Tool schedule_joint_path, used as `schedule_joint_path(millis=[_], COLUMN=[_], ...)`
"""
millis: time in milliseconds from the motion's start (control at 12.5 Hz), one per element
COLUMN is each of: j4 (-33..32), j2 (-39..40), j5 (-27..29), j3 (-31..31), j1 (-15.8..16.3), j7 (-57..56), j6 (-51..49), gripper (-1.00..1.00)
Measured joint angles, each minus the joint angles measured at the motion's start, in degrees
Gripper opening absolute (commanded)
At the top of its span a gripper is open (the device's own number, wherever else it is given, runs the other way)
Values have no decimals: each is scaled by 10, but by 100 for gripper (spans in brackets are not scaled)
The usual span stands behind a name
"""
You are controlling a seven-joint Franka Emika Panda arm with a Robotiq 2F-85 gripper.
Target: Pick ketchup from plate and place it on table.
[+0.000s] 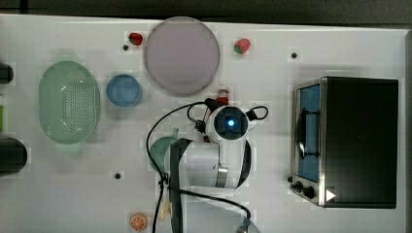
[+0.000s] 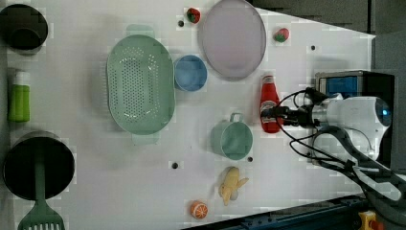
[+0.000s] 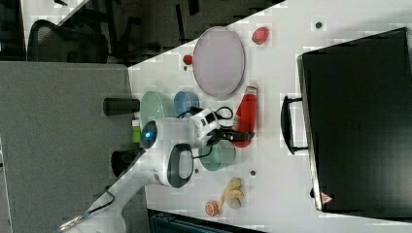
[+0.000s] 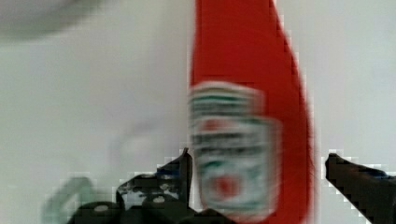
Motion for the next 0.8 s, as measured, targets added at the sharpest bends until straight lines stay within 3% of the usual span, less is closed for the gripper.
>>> schedule_joint_path(millis=[400, 800], j4=[64, 248], j2=[-114, -190], j5=[5, 6], j3=[20, 29], j1=[2, 6], j7=[28, 176], j6=[-49, -342], gripper=[100, 100])
